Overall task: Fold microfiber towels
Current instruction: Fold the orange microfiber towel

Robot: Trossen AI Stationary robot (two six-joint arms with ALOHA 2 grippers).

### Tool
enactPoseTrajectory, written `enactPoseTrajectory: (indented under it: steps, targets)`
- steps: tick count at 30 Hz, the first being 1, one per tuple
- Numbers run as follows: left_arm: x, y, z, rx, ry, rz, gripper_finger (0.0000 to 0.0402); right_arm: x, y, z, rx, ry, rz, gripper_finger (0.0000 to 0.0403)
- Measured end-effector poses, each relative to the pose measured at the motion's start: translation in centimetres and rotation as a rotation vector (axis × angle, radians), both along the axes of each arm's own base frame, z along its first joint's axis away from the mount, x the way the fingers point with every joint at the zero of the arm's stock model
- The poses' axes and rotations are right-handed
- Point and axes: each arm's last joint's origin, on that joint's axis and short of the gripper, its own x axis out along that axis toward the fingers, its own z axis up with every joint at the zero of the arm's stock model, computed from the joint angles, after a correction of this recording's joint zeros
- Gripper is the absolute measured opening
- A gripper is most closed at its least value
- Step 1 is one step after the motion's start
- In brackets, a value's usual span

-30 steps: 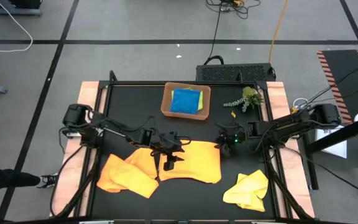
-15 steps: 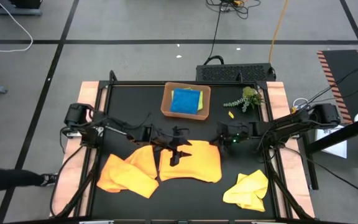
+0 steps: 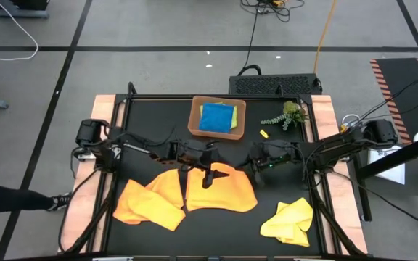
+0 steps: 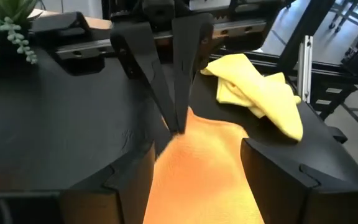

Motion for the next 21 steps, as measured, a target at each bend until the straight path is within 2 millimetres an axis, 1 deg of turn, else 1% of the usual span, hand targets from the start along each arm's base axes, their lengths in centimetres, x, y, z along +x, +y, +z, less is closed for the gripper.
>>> enactPoseTrajectory:
  steps: [4,7,10,15,21]
  targets:
    - [0.7,0.1,1.1,-0.001,0.028,-0.010,0.0241,0.5,0.4,0.9,-0.029,-0.017,0.021,0.0001]
    - [0.8,0.4,1.4,0.002,0.080,-0.003,0.0241,0.7,0.6,1.3,-0.041,-0.032,0.031,0.0001]
    - [1.0,0.5,1.7,-0.011,0.080,-0.001,0.0241,0.8,0.7,1.5,-0.051,-0.038,0.017,0.0000]
    - [1.1,0.6,2.0,-0.049,0.078,-0.027,0.0241,1.0,0.8,1.9,-0.052,-0.057,0.021,0.0000]
    - [1.1,0.6,2.1,-0.058,0.078,-0.022,0.0241,1.2,0.8,2.6,-0.050,-0.134,0.020,0.0000]
